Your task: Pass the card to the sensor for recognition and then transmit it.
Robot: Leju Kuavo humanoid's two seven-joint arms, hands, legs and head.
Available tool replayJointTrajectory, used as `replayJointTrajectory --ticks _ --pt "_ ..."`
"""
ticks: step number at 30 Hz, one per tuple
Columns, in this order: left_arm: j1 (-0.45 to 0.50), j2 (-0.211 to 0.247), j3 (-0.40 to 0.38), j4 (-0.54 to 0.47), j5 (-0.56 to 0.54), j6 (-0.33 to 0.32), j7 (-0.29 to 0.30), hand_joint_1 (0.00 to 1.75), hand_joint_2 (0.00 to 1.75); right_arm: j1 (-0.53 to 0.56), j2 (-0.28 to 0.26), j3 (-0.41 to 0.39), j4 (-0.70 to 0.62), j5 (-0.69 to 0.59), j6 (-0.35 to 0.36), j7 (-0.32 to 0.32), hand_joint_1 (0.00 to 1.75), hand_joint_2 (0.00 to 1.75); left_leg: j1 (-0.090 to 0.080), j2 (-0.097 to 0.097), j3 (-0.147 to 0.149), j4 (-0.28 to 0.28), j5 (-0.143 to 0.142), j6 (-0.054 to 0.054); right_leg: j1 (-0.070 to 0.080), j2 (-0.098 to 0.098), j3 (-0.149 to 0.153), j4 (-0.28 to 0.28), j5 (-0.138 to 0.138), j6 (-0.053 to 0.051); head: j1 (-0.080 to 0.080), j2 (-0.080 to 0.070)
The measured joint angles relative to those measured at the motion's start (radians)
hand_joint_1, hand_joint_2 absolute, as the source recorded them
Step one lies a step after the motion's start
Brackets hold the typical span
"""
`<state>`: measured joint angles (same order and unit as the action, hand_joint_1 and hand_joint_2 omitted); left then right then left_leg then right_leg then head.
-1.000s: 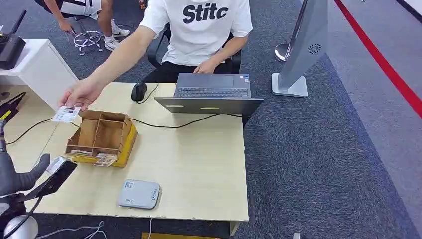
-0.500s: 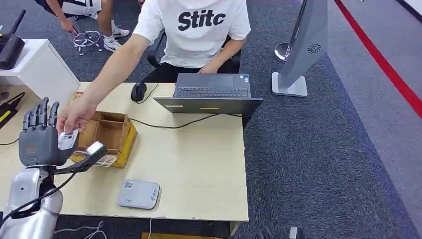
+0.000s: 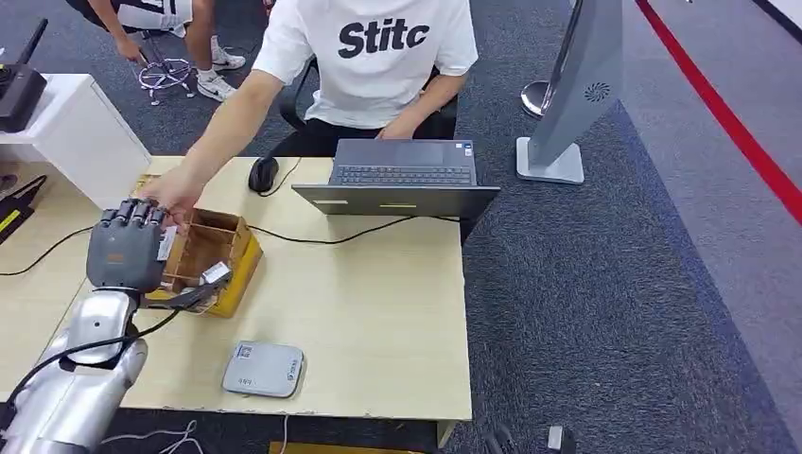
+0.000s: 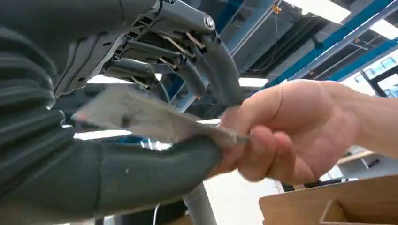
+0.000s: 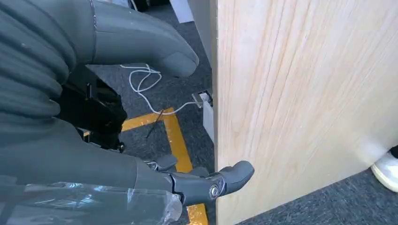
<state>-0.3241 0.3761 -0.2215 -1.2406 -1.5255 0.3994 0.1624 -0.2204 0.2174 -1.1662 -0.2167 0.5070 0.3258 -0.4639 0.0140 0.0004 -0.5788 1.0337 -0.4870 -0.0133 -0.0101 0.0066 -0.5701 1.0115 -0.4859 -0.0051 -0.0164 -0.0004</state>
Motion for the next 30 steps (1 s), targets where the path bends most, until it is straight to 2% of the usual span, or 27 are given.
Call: replayJointTrajectory --ticks 6,15,22,25,26,29,30 --pt "-0.036 0.048 -0.084 0.035 -0.035 0.026 0.132 1.75 1.75 0.0 0.001 0.003 0.0 -0.003 -0.006 0.0 0.0 1.75 0.0 0.0 0.0 0.0 0.0 0.0 0.0 0.0 0.0 0.0 0.0 0.0 0.0 0.0" --pt "-0.058 0.074 -0.115 0.048 -0.035 0.044 0.167 1.75 1.75 0.0 0.004 0.007 0.0 -0.004 -0.01 0.0 0.0 1.75 0.0 0.0 0.0 0.0 0.0 0.0 0.0 0.0 0.0 0.0 0.0 0.0 0.0 0.0" --pt "-0.012 0.074 -0.089 -0.097 -0.035 0.054 0.17 1.75 1.75 0.001 0.004 0.007 0.0 -0.012 -0.011 -0.003 0.0 1.75 0.0 0.0 -0.001 0.0 0.0 0.0 0.0 0.001 0.0 0.0 0.0 0.0 0.0 0.0" --pt "0.06 0.071 -0.042 -0.198 -0.035 0.077 0.139 1.75 1.75 0.003 0.007 0.009 0.0 -0.005 -0.017 -0.009 0.0 1.75 0.0 0.001 -0.001 0.0 -0.001 0.0 0.0 0.002 0.0 0.0 0.0 0.0 0.0 0.0" --pt "0.109 0.066 -0.01 -0.249 -0.035 0.096 0.102 1.75 1.75 0.006 0.011 0.013 0.0 -0.003 -0.02 -0.012 0.0 1.75 0.0 0.003 0.0 0.0 -0.001 -0.001 0.0 0.004 0.0 0.0 0.0 0.0 0.001 0.0" --pt "0.273 0.001 0.129 -0.39 -0.035 0.173 -0.105 1.75 1.75 0.018 0.021 0.021 0.0 0.003 -0.031 -0.022 0.0 1.75 0.0 0.006 0.0 0.0 -0.003 -0.001 0.0 0.007 -0.001 0.0 -0.001 0.001 -0.002 0.0" --pt "0.316 -0.022 0.169 -0.425 -0.035 0.188 -0.142 1.75 1.75 0.02 0.023 0.022 0.0 0.004 -0.031 -0.023 0.0 1.75 0.0 0.006 -0.001 0.0 -0.003 -0.001 0.0 0.007 -0.002 0.0 -0.001 0.001 -0.001 0.0"
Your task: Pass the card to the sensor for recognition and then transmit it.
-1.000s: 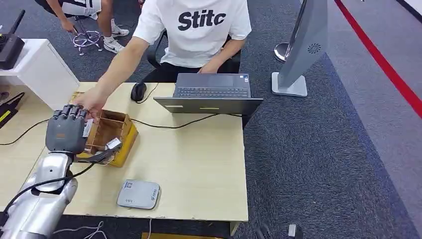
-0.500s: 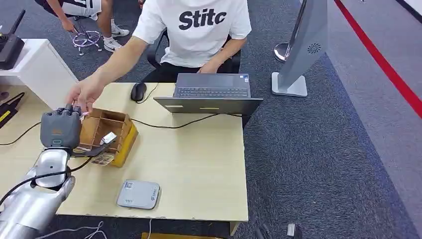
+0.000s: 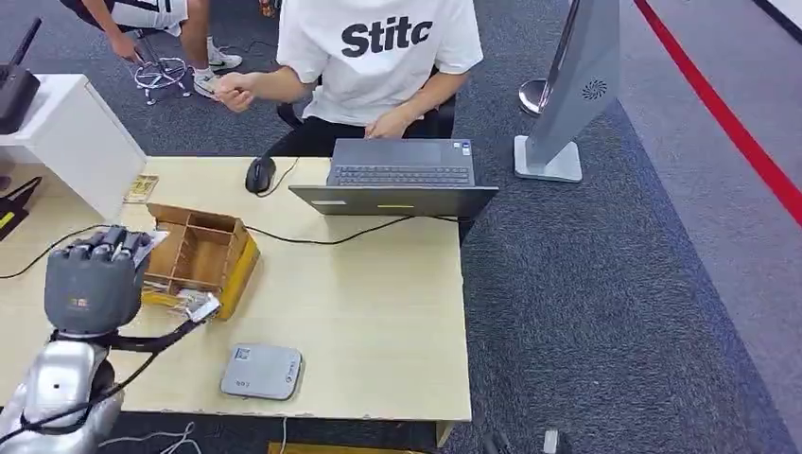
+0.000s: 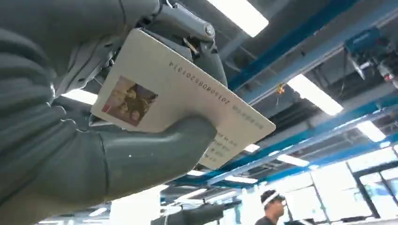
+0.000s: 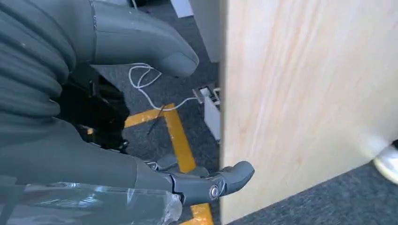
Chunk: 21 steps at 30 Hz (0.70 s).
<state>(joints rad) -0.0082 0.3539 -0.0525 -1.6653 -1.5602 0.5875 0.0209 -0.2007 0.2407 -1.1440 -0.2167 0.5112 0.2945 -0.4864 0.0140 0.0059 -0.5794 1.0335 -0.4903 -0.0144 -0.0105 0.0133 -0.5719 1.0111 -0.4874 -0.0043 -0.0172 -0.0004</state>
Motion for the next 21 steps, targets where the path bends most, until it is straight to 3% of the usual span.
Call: replayJointTrajectory --ticks 6,9,15,21 --pt "0.109 -0.068 0.132 -0.109 0.0 0.006 -0.045 1.75 1.75 0.001 0.01 0.005 0.0 0.0 0.0 -0.002 0.0 1.75 0.0 -0.002 -0.001 0.0 0.0 0.001 0.0 -0.003 0.0 0.0 0.0 0.0 0.0 0.0" --pt "0.125 -0.139 0.193 -0.136 0.0 0.016 -0.202 1.75 1.75 0.002 0.01 0.005 0.0 -0.012 0.0 -0.003 0.0 1.75 0.0 -0.003 0.0 0.0 0.0 0.001 0.0 -0.004 0.002 0.0 0.0 0.0 0.0 0.0" --pt "0.225 -0.282 0.234 -0.18 0.0 0.049 -0.36 1.75 1.75 0.011 0.01 0.001 -0.001 -0.057 0.005 -0.023 0.0 1.75 -0.001 -0.003 0.0 0.0 0.0 0.002 0.0 -0.004 0.002 -0.001 0.0 0.0 0.0 0.0" --pt "0.276 -0.387 0.243 -0.173 0.0 0.05 -0.389 1.75 1.75 0.024 0.003 -0.01 -0.004 -0.093 0.022 -0.035 0.0 1.75 -0.001 -0.004 0.0 0.0 -0.001 0.003 0.0 -0.005 0.002 -0.001 0.0 0.001 0.0 0.0"
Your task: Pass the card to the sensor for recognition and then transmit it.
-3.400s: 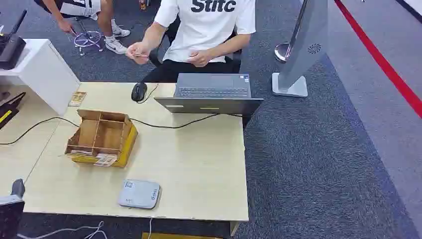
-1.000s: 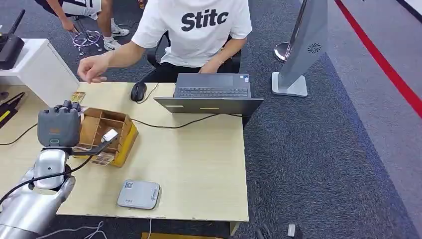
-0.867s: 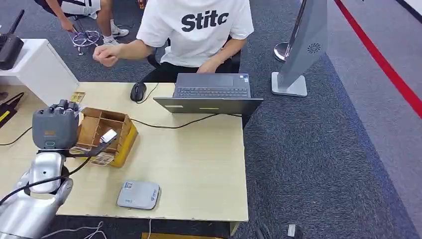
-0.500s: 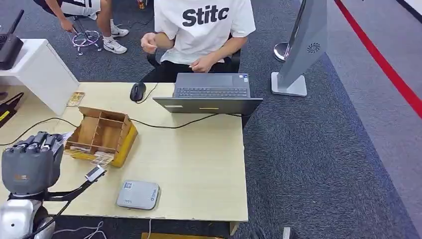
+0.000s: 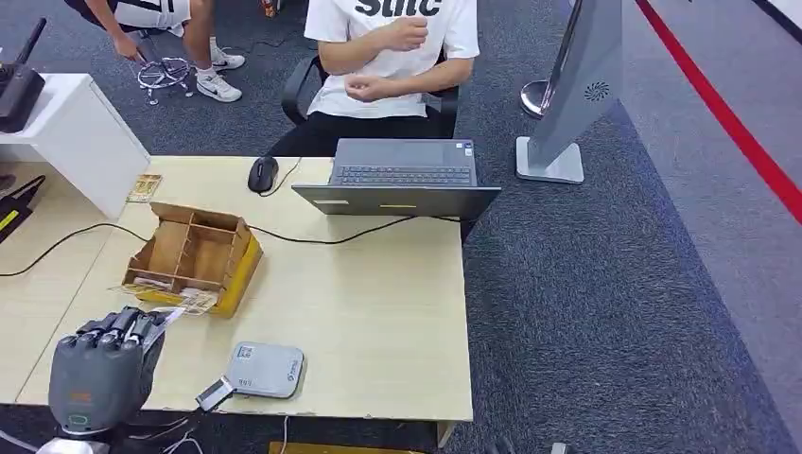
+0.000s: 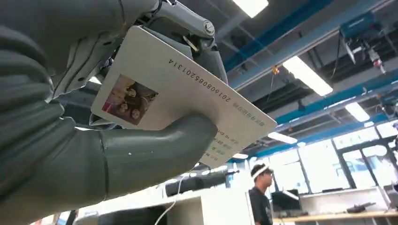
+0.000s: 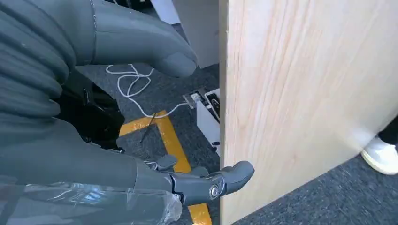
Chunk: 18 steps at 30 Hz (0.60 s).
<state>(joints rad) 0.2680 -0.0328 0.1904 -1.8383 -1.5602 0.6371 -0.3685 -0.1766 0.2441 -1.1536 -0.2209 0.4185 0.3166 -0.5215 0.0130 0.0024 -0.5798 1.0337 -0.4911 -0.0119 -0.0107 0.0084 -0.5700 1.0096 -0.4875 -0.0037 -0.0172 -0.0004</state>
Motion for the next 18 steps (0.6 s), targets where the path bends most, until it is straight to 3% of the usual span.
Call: replayJointTrajectory --ticks 4,7,14,15,16,18 --pt "0.008 -0.024 0.001 0.016 0.0 -0.004 0.008 1.75 1.75 0.005 -0.006 -0.007 -0.002 -0.003 -0.001 -0.001 0.0 1.75 0.001 0.0 0.0 0.0 0.0 0.0 0.0 0.0 0.0 0.0 0.0 0.0 0.0 0.0" --pt "0.007 -0.022 0.001 0.043 0.0 -0.011 0.045 1.75 1.75 0.006 -0.009 -0.009 -0.002 -0.003 -0.002 -0.001 0.0 1.75 0.001 0.0 0.001 0.0 0.0 0.0 0.0 0.0 0.0 0.0 0.0 0.0 0.0 0.0" --pt "0.006 -0.02 0.001 0.049 0.0 -0.011 0.052 1.75 1.75 0.006 -0.009 -0.009 -0.002 -0.003 -0.002 -0.001 0.0 1.75 0.001 0.0 0.001 0.0 0.0 0.0 0.0 0.0 0.0 0.0 0.0 0.0 0.0 0.0" --pt "0.001 -0.008 0.0 0.085 0.0 -0.01 0.093 1.75 1.75 0.006 -0.01 -0.009 -0.002 -0.003 -0.002 0.0 0.0 1.75 0.001 0.0 0.001 0.0 0.0 0.0 0.0 0.0 0.0 0.0 0.0 0.0 0.0 0.0" --pt "0.001 -0.008 0.0 0.088 0.0 -0.01 0.097 1.75 1.75 0.006 -0.01 -0.009 -0.002 -0.003 -0.002 0.0 0.0 1.75 0.001 0.0 0.001 0.0 0.0 0.0 0.0 0.0 0.0 0.0 0.0 0.0 0.0 0.0" --pt "-0.062 0.058 -0.097 0.259 0.0 0.0 0.283 1.75 1.75 0.003 -0.011 -0.009 -0.002 0.004 -0.014 0.008 0.0 1.75 0.001 -0.001 0.001 0.0 0.001 -0.001 0.001 0.0 0.0 0.001 0.0 0.0 0.0 0.0"
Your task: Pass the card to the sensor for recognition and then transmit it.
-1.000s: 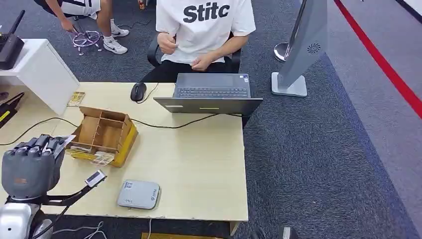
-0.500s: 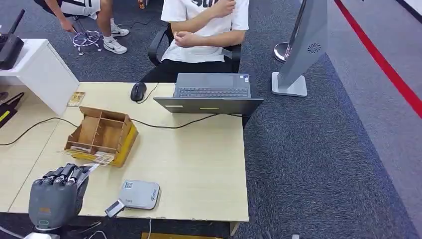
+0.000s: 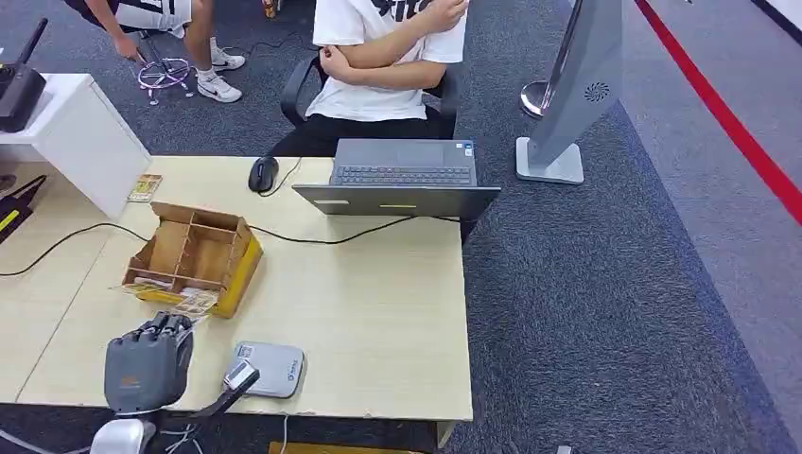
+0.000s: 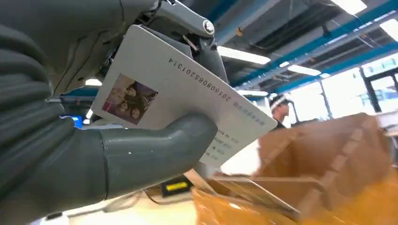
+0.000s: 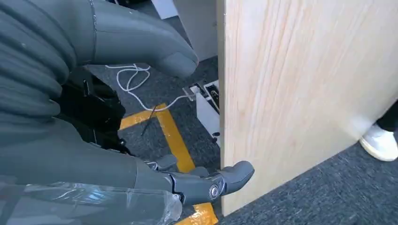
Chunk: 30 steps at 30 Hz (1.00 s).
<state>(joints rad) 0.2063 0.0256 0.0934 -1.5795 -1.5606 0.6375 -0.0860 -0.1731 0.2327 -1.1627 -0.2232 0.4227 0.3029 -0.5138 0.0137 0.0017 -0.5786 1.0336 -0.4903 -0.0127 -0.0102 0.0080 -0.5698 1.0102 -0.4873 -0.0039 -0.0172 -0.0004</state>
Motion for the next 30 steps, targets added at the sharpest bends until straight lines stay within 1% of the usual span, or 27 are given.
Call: replayJointTrajectory --ticks 1,5,8,11,13,16,20,25,30 --pt "-0.078 0.022 -0.094 0.125 0.0 -0.007 0.074 1.75 1.75 -0.004 0.0 0.009 0.0 0.016 -0.007 0.013 0.0 1.75 -0.001 -0.001 0.0 0.0 0.0 0.001 -0.001 -0.001 0.0 0.0 0.0 0.0 0.0 0.0" --pt "-0.187 0.041 -0.228 0.279 0.0 -0.01 0.169 1.75 1.75 -0.017 0.0 0.026 0.0 0.028 -0.009 0.029 0.0 1.75 -0.001 -0.001 0.0 0.001 0.001 0.001 -0.001 -0.002 0.001 0.0 0.001 0.0 0.0 0.0" --pt "-0.254 0.044 -0.323 0.371 0.0 -0.01 0.199 1.75 1.75 -0.024 0.0 0.035 0.001 0.031 -0.01 0.038 0.0 1.75 -0.001 -0.001 0.0 0.001 0.001 0.002 -0.001 -0.002 0.001 0.0 0.001 0.001 0.0 0.0" --pt "-0.3 0.043 -0.402 0.423 0.0 -0.011 0.215 1.75 1.75 -0.027 0.001 0.044 0.001 0.035 -0.01 0.039 0.0 1.75 -0.001 -0.001 0.0 0.001 0.001 0.002 -0.001 -0.002 0.001 0.0 0.001 0.001 0.0 0.0" --pt "-0.322 0.043 -0.434 0.448 0.0 -0.011 0.218 1.75 1.75 -0.029 0.002 0.047 0.002 0.035 -0.01 0.04 0.0 1.75 -0.001 -0.001 0.0 0.001 0.001 0.002 -0.001 -0.002 0.001 0.0 0.001 0.001 0.0 0.0" --pt "-0.335 0.043 -0.46 0.465 0.0 -0.011 0.219 1.75 1.75 -0.03 0.002 0.047 0.002 0.035 -0.01 0.04 0.0 1.75 -0.001 -0.001 0.0 0.001 0.001 0.002 -0.001 -0.002 0.0 0.0 0.001 0.001 0.0 0.0" --pt "-0.346 0.043 -0.481 0.485 0.0 -0.011 0.219 1.75 1.75 -0.03 0.002 0.047 0.002 0.035 -0.01 0.04 0.0 1.75 -0.001 -0.001 0.0 0.001 0.001 0.002 -0.001 -0.002 0.0 0.0 0.001 0.001 0.0 0.0" --pt "-0.351 0.043 -0.49 0.5 0.0 -0.011 0.219 1.75 1.75 -0.03 0.002 0.047 0.002 0.035 -0.01 0.04 0.0 1.75 -0.001 -0.001 0.0 0.001 0.001 0.002 -0.001 -0.002 0.0 0.0 0.001 0.001 0.0 0.0" --pt "-0.351 0.044 -0.519 0.503 0.0 -0.035 0.228 1.75 1.75 -0.03 0.002 0.047 0.002 0.028 -0.008 0.039 0.0 1.75 -0.001 -0.001 -0.001 0.001 0.001 0.002 -0.001 -0.002 0.001 0.0 0.001 0.001 0.0 0.0"
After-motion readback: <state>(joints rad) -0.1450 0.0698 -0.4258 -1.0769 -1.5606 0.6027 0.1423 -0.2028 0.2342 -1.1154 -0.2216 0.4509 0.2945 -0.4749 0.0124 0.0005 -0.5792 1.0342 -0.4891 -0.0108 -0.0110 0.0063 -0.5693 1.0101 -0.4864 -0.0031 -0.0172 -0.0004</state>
